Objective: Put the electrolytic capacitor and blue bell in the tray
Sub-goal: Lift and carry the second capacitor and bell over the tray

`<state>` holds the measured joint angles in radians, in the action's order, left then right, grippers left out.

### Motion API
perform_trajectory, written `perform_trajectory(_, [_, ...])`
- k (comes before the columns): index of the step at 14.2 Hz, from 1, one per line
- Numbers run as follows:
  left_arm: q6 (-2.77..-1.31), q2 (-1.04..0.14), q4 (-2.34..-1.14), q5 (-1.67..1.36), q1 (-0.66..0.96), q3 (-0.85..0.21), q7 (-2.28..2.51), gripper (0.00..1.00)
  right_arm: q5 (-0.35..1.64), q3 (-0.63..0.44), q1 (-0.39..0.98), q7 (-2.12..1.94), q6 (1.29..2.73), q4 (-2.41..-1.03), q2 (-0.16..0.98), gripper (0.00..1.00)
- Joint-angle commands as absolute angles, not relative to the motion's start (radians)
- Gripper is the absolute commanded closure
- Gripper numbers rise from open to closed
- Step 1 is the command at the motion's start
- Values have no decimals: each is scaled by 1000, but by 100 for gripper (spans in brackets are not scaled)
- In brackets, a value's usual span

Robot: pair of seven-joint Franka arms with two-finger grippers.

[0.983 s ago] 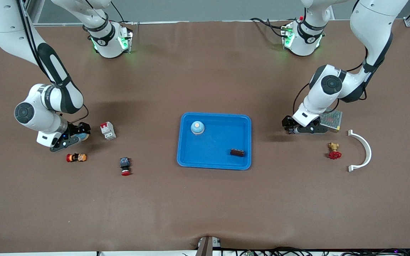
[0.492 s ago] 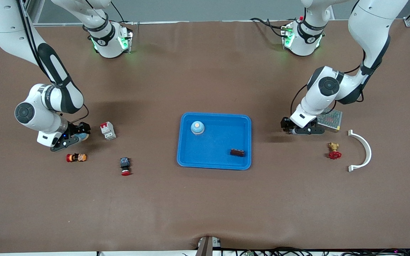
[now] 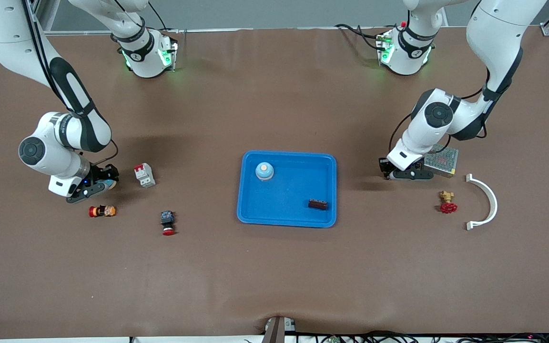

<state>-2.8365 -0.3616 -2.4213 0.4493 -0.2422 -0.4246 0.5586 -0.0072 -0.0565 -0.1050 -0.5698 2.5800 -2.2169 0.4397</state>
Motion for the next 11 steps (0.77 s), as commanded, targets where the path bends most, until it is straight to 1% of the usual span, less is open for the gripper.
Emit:
perform_trajectory(1, [-2838, -361, -2418, 482, -249, -426, 665, 100, -11, -52, -106, -572, 2530, -2200, 413, 40])
perform_trajectory(4, [-2798, -336, -2413, 482, -250, -436, 971, 100, -8, -52, -107, -574, 2311, -2064, 385, 42])
perform_trajectory(7, [-2793, -305, -2395, 482, -248, -466, 1207, 100, 23, -54, -100, -566, 2043, -1861, 377, 42])
perform_trajectory(8, [-2793, -299, -2378, 482, -249, -469, 1270, 100, 29, -54, -98, -560, 1973, -1794, 379, 42])
perform_trajectory(10, [-2789, -298, -2336, 468, -249, -485, 1385, 100, 31, -54, -51, -473, 1892, -1689, 379, 42])
perform_trajectory(11, [-2757, -299, -2310, 463, -250, -500, 1458, 100, 31, -52, -28, -425, 1867, -1649, 379, 42])
